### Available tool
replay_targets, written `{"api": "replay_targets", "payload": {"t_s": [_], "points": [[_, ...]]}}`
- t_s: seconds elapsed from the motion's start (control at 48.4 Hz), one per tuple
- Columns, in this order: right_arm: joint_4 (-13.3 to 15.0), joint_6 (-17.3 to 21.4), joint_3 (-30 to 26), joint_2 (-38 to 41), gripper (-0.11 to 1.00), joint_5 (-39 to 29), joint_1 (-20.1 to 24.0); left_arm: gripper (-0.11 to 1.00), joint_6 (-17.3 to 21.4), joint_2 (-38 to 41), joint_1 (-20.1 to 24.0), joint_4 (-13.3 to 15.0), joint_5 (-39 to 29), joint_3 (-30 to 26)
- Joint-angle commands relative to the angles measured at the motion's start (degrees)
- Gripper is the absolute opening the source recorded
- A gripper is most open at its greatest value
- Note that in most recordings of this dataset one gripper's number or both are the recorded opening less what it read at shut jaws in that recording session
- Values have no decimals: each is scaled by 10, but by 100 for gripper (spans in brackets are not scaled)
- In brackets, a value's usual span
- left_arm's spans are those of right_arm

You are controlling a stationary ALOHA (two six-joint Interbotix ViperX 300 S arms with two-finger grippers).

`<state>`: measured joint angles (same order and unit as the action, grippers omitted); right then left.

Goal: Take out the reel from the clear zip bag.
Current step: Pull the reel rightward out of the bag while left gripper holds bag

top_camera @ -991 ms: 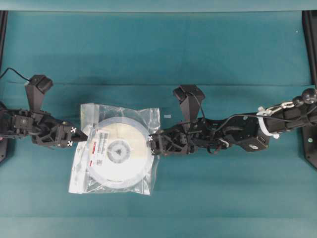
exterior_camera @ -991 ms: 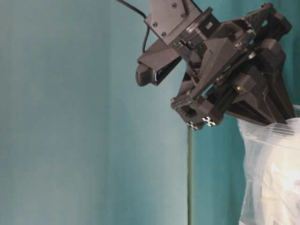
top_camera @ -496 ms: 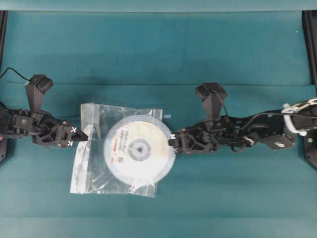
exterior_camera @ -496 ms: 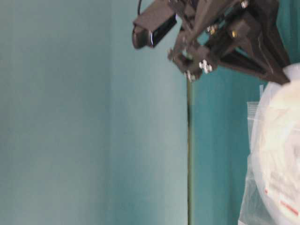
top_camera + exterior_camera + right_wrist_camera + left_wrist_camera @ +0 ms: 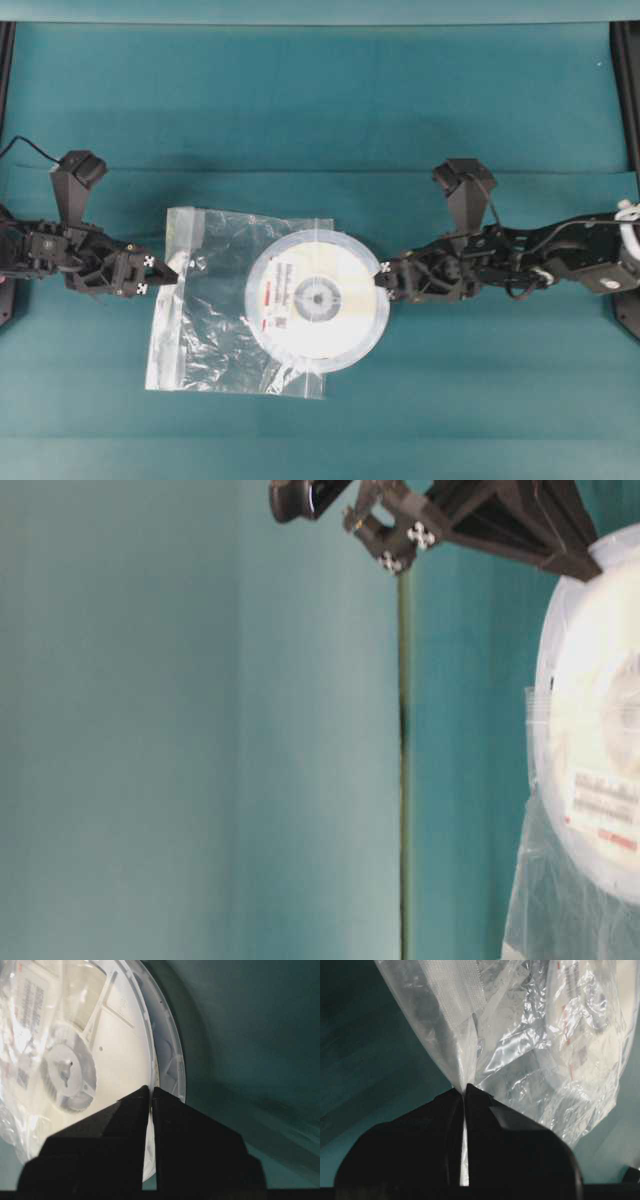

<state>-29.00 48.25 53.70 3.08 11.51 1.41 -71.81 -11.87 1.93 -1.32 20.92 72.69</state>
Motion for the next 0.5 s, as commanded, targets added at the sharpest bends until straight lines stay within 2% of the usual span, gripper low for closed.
{"api": "replay_targets", "payload": {"t_s": [0.0,0.475], "points": [[-1,4,11,-18,4,1,-4,1,-1,-4,1,-3,2,-7],[-2,4,83,-102,4,-20,-17,1,-1,-6,1,-2,3,-8]]}}
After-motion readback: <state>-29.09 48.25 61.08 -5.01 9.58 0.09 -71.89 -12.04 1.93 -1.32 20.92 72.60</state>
